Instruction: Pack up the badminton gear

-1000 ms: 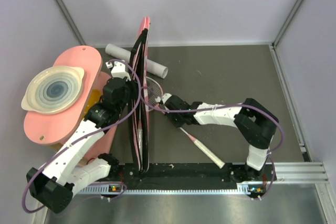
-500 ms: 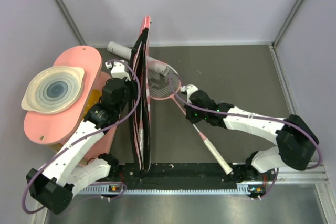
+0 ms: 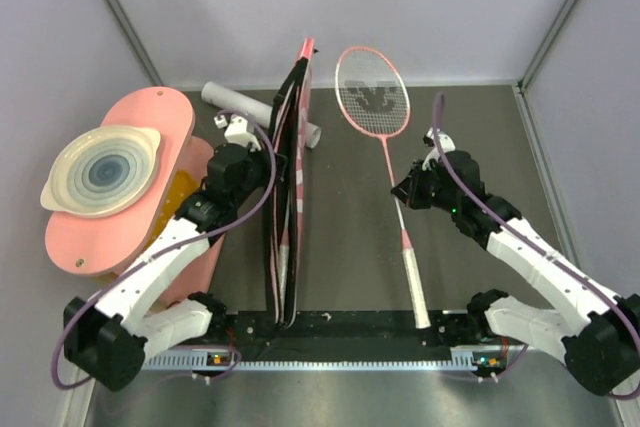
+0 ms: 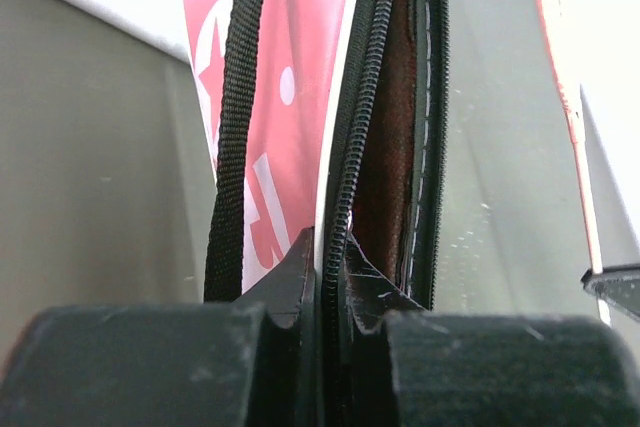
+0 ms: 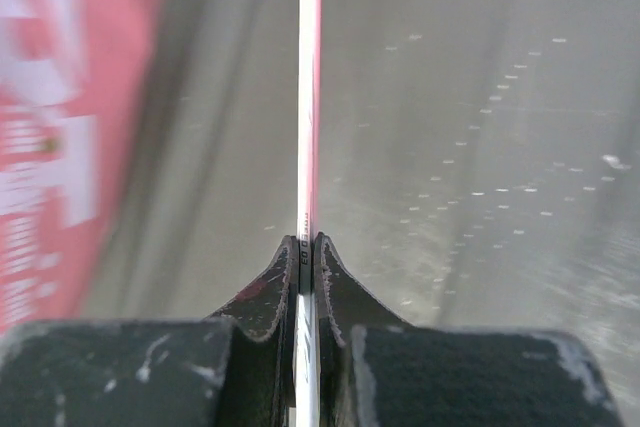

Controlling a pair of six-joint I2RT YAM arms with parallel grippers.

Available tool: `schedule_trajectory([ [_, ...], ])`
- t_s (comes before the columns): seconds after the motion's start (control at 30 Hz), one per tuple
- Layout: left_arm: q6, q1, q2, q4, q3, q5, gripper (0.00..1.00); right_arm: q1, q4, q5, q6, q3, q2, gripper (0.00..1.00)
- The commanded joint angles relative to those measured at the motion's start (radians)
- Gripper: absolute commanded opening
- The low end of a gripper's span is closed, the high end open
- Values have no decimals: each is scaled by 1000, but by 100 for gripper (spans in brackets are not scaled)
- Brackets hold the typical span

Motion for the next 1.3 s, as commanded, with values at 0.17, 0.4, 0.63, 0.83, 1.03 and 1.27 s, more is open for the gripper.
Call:
schedule_trajectory([
  [0.17, -238, -52, 273, 318, 98, 201, 0, -7, 191, -441, 226, 74, -117, 0],
  [0.4, -304, -109, 431, 425, 145, 164, 0, -7, 536, -613, 541, -51, -155, 0],
  [0.63, -436, -125, 490, 576, 145, 187, 0, -7, 801, -596, 800, -254, -178, 0],
  [0.83, -480, -130, 508, 591, 181, 153, 0, -8, 907, -572, 891, -338, -173, 0],
  [1.03, -603, -132, 589, 662, 196, 199, 0, -7, 1012, -570, 980, -430, -196, 0],
  [1.27, -583, -142, 643, 656, 181, 167, 0, -7, 929, -599, 895, -374, -255, 0],
])
